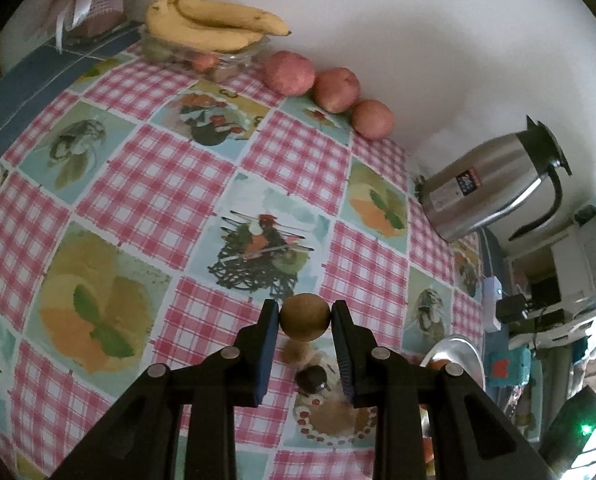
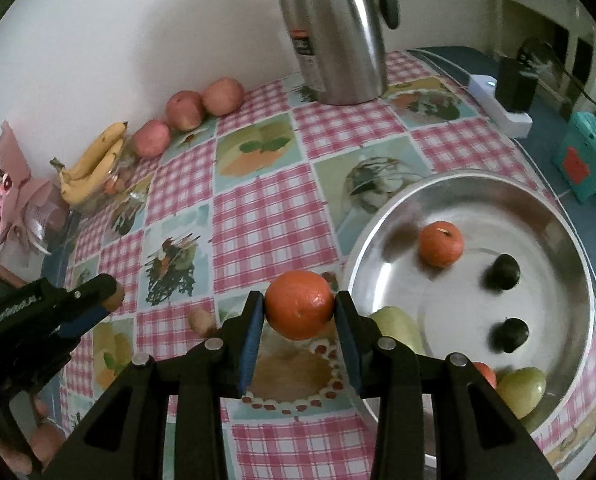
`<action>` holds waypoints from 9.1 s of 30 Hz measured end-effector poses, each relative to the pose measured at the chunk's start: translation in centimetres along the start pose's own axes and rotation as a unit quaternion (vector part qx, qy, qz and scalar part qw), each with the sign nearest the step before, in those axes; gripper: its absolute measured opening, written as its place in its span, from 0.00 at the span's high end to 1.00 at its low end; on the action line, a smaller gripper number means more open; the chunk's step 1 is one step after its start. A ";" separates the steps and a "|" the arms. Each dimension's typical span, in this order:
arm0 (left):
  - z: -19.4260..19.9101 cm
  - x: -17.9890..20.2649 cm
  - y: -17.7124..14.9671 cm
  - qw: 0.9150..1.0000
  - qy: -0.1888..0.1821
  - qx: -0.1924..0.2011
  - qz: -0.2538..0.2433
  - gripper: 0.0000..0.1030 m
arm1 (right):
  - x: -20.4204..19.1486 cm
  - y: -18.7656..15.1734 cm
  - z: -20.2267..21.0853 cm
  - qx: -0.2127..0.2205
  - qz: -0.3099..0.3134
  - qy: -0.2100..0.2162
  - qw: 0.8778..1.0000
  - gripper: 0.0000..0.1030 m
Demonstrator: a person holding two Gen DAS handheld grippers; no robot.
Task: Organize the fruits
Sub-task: 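Carry the tangerine in the right tool while the left tool carries the kiwi to the plate, then lower and open the right tool on the plate while the left tool releases the kiwi there, then withdraw both open tools from the plate back over the remaining plum and kiwi, then lower the right tool onto the dark plum and close it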
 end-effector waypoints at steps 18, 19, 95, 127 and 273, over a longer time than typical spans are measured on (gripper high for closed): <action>-1.0 5.3 -4.4 0.995 -0.022 -0.042 -0.083 0.72 | 9.2 -1.4 2.4 0.006 -0.119 -0.080 0.990 0.63; -1.1 5.9 -5.0 0.994 -0.024 -0.047 -0.093 0.72 | 9.7 -1.5 2.6 0.007 -0.126 -0.080 0.989 0.63; -7.0 11.7 -16.0 0.952 0.004 -0.186 -0.242 0.62 | 10.7 -2.6 0.9 -0.038 -0.124 -0.043 0.991 0.62; -3.4 4.7 -5.3 0.993 0.040 -0.064 -0.088 0.49 | 7.7 -2.2 0.7 -0.038 -0.059 -0.035 0.997 0.63; -6.0 -4.6 0.4 0.985 0.161 -0.052 -0.030 0.00 | -6.3 -0.9 -6.4 -0.092 0.158 0.041 0.982 0.75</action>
Point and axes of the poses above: each gripper's, at about its wrist camera, not at the fingertips, and z roughly against the way its jaws point, x to its right, y to its top, the point moved 1 cm from there along -z, roughly the way its jaws point, and after that the axes turned 12 degrees about z, right-handed, at the moved point
